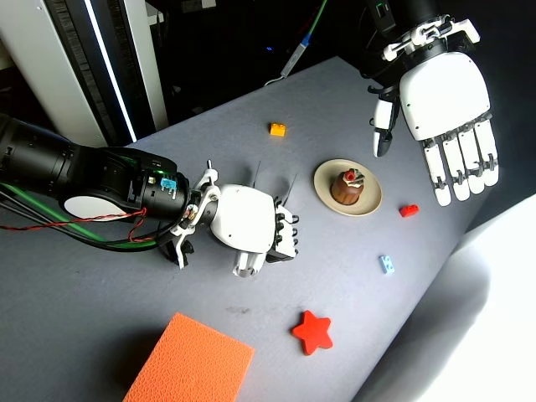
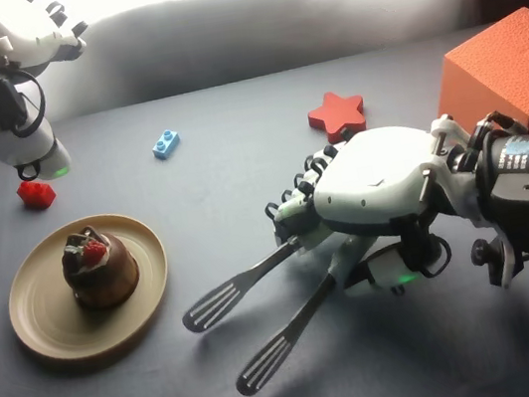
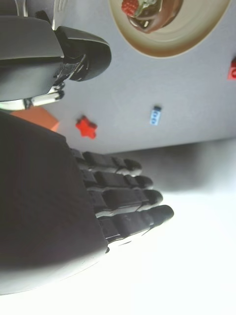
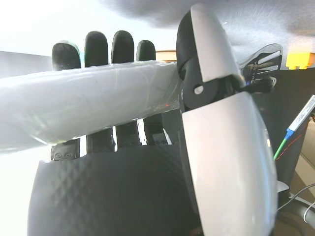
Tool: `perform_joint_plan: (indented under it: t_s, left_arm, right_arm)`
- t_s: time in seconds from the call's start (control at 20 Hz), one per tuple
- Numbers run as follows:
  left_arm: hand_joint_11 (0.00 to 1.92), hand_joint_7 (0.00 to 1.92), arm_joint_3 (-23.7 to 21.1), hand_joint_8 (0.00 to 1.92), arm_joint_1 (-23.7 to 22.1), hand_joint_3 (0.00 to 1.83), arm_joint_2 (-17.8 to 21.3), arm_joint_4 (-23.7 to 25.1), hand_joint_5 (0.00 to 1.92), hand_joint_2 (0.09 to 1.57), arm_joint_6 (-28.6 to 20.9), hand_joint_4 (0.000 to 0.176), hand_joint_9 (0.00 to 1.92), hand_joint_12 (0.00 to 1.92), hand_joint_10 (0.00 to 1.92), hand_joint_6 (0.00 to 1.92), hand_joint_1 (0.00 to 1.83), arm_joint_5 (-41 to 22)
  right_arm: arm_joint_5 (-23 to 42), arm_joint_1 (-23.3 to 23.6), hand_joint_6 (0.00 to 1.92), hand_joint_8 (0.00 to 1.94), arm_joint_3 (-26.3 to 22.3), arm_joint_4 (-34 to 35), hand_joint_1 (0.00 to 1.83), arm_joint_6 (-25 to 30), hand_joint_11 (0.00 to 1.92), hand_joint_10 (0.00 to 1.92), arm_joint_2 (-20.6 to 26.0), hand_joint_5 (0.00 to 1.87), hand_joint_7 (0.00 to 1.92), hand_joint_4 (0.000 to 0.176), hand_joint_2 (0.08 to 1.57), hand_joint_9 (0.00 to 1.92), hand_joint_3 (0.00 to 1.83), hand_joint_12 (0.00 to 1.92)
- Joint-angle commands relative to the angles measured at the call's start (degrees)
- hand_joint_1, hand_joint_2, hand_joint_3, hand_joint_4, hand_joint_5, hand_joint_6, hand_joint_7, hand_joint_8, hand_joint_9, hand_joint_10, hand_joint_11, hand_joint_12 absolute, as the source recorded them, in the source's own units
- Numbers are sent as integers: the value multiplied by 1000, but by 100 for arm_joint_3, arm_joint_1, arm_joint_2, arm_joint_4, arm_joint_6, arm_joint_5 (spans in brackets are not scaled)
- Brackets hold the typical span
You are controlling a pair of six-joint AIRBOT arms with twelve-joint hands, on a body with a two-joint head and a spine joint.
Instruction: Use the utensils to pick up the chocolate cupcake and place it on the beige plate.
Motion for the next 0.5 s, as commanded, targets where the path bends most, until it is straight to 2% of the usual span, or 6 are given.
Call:
perform_joint_plan:
  t_s: [0.0,0.05,0.1,0.25,0.35,0.45]
  left_arm:
    - [0,120,7,6,-65,0,40,383,122,1034,78,0,108,285,5,6,514,-210]
    - [0,126,7,3,-65,0,40,383,130,1036,79,0,111,267,3,4,510,-213]
    - [0,126,7,3,-65,0,40,382,130,1036,79,0,111,267,3,4,510,-220]
    - [0,121,7,2,-65,0,40,380,128,1032,78,0,105,261,1,2,525,-218]
    - [0,111,7,0,-65,0,40,379,128,1033,69,0,99,268,0,1,535,-218]
    - [0,135,7,9,-65,0,40,375,137,1024,24,0,122,269,9,4,554,-221]
  right_arm:
    - [675,106,421,600,-9,19,954,2,179,996,27,447,513,0,1123,381,0,1617]
    - [675,119,204,333,-13,20,809,2,101,718,34,450,542,0,1098,398,0,1494]
    - [675,127,204,333,-19,20,809,3,101,718,39,450,542,0,1098,398,0,1494]
    - [652,139,14,31,-45,20,621,1,2,280,50,371,457,0,1070,382,0,1266]
    - [579,161,0,0,-77,19,442,-2,0,57,75,230,270,0,1030,247,0,860]
    - [499,209,1,1,-184,19,327,-4,0,4,181,162,198,0,980,187,0,661]
